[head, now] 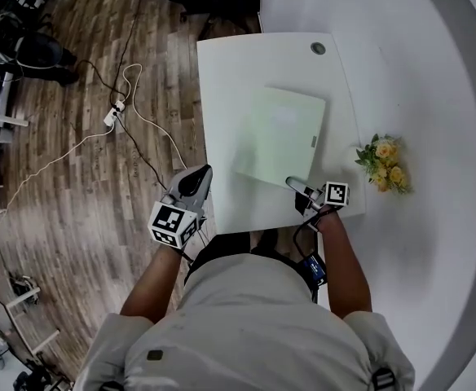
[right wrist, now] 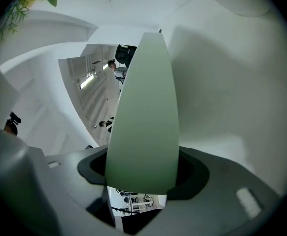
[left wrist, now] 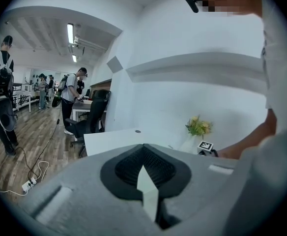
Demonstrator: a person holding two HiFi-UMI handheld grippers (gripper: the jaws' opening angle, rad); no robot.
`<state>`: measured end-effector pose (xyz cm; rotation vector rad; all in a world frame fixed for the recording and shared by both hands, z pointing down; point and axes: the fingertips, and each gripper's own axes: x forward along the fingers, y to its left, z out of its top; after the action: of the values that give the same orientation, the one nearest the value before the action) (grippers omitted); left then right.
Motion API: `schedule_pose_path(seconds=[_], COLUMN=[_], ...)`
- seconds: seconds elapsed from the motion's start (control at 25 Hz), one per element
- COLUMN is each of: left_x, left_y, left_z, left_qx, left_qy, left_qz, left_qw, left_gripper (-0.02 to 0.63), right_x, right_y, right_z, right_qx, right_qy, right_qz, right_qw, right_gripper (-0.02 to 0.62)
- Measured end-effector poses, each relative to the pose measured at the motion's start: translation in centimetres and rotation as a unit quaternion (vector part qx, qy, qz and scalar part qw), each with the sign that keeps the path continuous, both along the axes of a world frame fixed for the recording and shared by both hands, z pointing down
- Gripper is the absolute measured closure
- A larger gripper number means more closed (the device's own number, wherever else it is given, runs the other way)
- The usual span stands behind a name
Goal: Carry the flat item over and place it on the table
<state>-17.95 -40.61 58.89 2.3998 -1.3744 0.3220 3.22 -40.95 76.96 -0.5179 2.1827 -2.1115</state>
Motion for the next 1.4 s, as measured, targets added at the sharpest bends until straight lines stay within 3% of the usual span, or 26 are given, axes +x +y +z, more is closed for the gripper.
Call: schedule_pose_path(seconds=[0.4,0.64,0.8,0.88,1.2,1.28,1.4], left_x=[0.2,1.1,1.2,1.3,1.7,2.0,2.5], left_y=[-1.5,-1.2,-0.8,-0.6,0.9,1.4,2.2], left_z=[2.0,2.8,2.8,2.9,2.3,2.1,1.4], left_qx=[-0.017,-0.028,-0.033,-0.035,-0.031,-0.027,-0.019], left_qy=[0.007,0.009,0.012,0.011,0.009,0.008,0.007], left_qz=[0.013,0.026,0.03,0.03,0.03,0.029,0.027], left_qw=[0.9997,0.9992,0.9989,0.9989,0.999,0.9992,0.9994], left_gripper=[0.606,0.606,0.606,0.606,0.606,0.606,0.606], right_x=[1.7,2.7,4.0,4.5,4.8,5.4,6.6], right_y=[-0.7,-0.6,-0.8,-0.8,-0.7,-0.8,-0.9], right_z=[4.1,6.1,7.1,7.7,7.3,7.0,5.4], right_qx=[-0.011,0.013,0.033,0.046,0.092,0.117,0.168], right_qy=[0.073,0.172,0.248,0.282,0.323,0.35,0.396], right_qz=[0.028,0.01,0.0,-0.006,-0.01,-0.016,-0.023], right_qw=[0.997,0.985,0.968,0.958,0.942,0.929,0.902], right_gripper=[0.282,0.216,0.179,0.192,0.209,0.235,0.329])
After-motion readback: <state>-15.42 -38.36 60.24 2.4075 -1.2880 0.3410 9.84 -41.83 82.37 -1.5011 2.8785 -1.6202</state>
